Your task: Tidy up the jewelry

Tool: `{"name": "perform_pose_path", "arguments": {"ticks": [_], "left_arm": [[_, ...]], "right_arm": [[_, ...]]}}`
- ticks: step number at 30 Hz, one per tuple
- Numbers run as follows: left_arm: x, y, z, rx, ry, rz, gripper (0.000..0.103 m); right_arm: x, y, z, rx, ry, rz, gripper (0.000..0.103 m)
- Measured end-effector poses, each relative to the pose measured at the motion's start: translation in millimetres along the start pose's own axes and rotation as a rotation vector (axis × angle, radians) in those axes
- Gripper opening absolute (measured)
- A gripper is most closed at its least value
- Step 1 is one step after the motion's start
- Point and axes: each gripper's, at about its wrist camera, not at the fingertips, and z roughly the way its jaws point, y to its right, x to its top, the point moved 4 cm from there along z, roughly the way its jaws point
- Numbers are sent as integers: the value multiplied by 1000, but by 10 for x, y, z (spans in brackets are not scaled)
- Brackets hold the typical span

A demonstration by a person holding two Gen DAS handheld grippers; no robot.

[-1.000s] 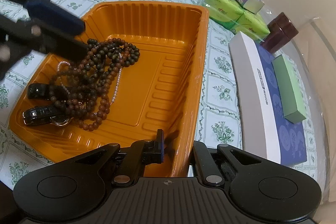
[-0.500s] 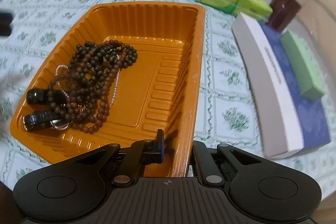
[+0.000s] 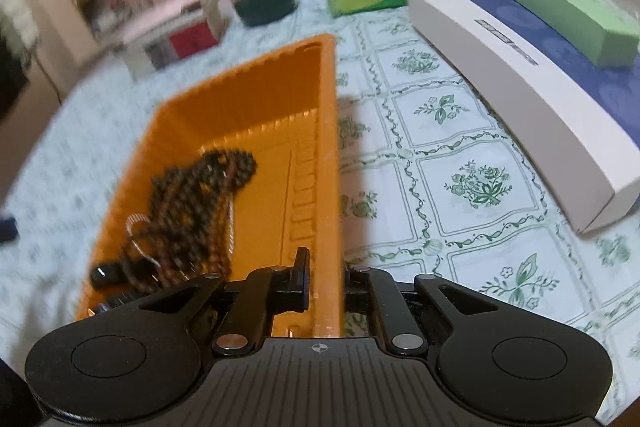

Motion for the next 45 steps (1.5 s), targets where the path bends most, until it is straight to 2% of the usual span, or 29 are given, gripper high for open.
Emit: {"name": "perform_pose_path", "arguments": {"ticks": [1, 2, 3, 4, 5, 9, 12, 15, 18, 22, 25, 31, 38, 45], "left_arm": [[-17, -34, -27, 8, 5, -18, 51], [-36, -58, -52, 14, 11, -31, 54], [-53, -84, -70, 18, 17, -41, 62], [-74, -99, -90, 24, 21, -47, 66], [-92, -108, -104, 28, 22, -52, 68], [-223, -155, -173, 48, 30, -120, 92], [-371, -125, -209, 72, 5, -166, 100], [-511, -26, -269, 68, -14, -176, 102], [-648, 54, -353, 107, -26, -200, 102], [-800, 137, -444, 132, -47, -231, 102], [-883, 180, -461, 131, -71, -272, 102], [-985, 275, -453, 113, -108, -272, 102], [-1048, 354, -417, 138, -146, -259, 102], [-1043, 332, -422, 175, -142, -263, 102]], "right_arm": [[16, 15, -38, -1, 13, 13, 39], [34, 15, -98, -10, 39, 21, 57], [50, 8, -158, -10, 63, 21, 82], [61, -5, -232, -13, 94, 19, 85], [66, -23, -292, -21, 115, 18, 85], [44, -209, -553, -94, 182, 12, 85], [-77, -564, -682, -98, 198, -29, 85], [-277, -956, -653, -73, 154, -89, 85], [-515, -1289, -534, -78, 100, -154, 85], [-820, -1563, -360, -83, 46, -186, 85], [-951, -1662, -261, -76, 10, -162, 85], [-1073, -1832, -202, -90, -10, -201, 85], [-1120, -1930, -187, -74, -22, -198, 85], [-1124, -1976, -169, -81, -27, -213, 85]]}}
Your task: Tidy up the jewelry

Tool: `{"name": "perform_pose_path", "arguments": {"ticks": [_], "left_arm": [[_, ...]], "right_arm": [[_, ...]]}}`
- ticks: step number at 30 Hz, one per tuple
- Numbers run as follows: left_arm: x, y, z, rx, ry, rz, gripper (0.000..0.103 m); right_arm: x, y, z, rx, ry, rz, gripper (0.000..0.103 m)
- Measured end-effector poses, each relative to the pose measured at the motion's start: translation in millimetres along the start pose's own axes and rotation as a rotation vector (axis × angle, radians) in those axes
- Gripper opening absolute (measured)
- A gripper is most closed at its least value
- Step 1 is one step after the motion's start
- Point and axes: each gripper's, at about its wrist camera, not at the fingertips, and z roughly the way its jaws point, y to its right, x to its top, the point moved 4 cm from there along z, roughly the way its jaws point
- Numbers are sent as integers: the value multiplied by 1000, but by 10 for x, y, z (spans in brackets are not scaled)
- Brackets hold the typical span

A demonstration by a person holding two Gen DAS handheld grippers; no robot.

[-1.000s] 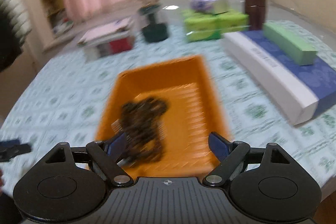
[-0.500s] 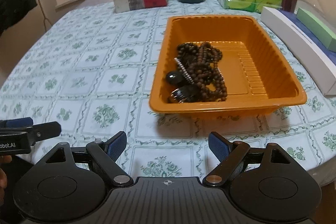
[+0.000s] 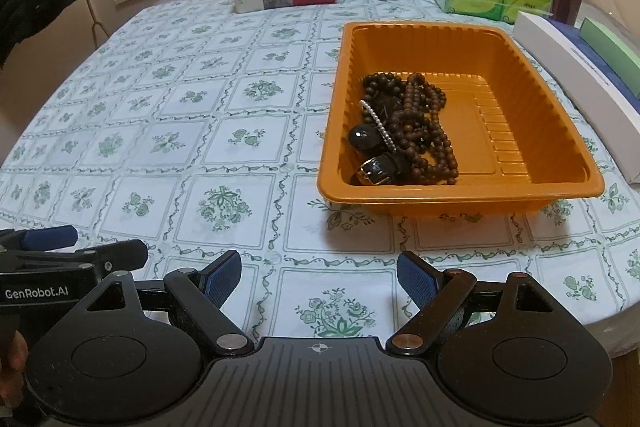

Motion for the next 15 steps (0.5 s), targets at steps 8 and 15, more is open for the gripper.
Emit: {"name": "perform_pose_path", "arguments": {"ticks": [8, 15], "left_arm": [[-8, 32, -1, 6, -1, 25, 102], [-10, 47, -10, 5, 5, 29, 102]], "right_arm": [[-14, -24, 17, 4, -4, -3, 85], [-6, -14, 1, 1, 1, 0, 85]]}}
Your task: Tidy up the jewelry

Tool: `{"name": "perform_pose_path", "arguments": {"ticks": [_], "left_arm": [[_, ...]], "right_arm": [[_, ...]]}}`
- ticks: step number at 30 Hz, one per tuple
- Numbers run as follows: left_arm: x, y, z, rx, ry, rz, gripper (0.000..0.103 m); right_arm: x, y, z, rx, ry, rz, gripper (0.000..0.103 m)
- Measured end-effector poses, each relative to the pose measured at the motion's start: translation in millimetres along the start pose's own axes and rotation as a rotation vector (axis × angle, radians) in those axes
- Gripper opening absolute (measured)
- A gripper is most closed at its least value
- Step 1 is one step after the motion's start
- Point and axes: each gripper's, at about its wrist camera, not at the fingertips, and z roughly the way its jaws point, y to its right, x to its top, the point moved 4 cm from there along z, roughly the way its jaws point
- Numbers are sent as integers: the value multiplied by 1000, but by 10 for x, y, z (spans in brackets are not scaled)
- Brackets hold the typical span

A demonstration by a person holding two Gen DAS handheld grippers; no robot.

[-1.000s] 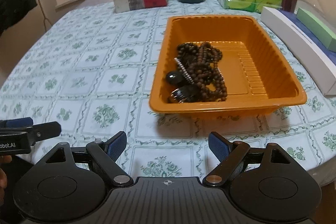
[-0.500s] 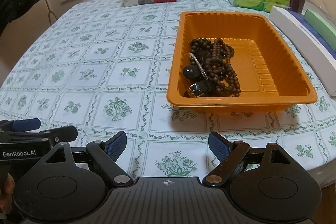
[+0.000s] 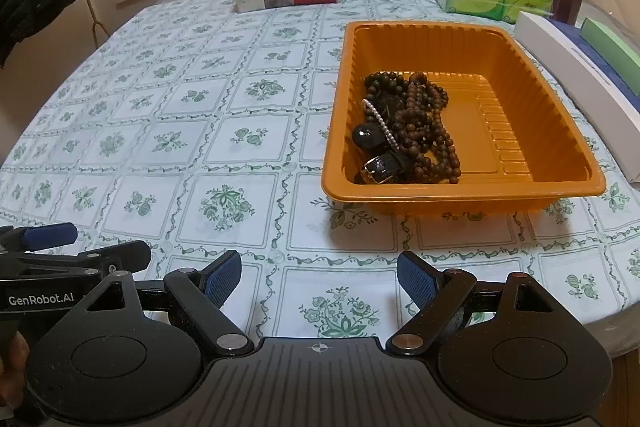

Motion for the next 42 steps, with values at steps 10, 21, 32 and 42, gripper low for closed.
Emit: {"name": "perform_pose_path", "arguments": {"ticks": [10, 21, 32, 42], "left_arm": [[1, 13, -6, 2, 4, 4, 102], [8, 14, -14, 3, 6, 10, 102], [4, 10, -8, 2, 6, 10, 102], [10, 7, -11, 1, 7, 12, 102]], "right_arm": [[-8, -22, -4, -2, -3, -11, 85], [-7, -21, -7, -6, -2, -18, 85], [-4, -22, -7, -7, -2, -17, 85], [19, -21, -13, -8, 0, -18, 85]]}}
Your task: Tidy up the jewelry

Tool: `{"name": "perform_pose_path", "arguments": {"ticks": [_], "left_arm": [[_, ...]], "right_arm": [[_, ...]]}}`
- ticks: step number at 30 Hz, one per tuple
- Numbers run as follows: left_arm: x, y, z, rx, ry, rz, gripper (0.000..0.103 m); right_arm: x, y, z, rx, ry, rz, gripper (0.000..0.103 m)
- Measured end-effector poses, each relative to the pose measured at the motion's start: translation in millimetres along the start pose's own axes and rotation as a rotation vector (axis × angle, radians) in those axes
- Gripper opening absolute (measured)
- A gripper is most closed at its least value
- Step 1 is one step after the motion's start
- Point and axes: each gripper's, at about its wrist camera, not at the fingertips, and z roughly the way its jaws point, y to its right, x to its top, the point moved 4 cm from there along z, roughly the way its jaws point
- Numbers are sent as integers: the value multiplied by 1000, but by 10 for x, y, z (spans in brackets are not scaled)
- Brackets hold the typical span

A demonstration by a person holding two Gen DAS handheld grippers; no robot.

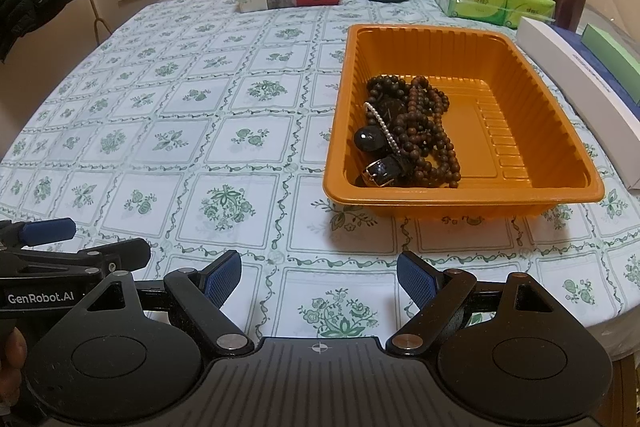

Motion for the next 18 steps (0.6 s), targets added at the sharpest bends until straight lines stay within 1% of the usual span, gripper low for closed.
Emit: {"name": "perform_pose_path", "arguments": {"ticks": [18], "left_arm": [[16, 11, 6, -3, -1, 5, 102]], "right_arm": [[29, 15, -1, -1, 2, -3, 85]]}}
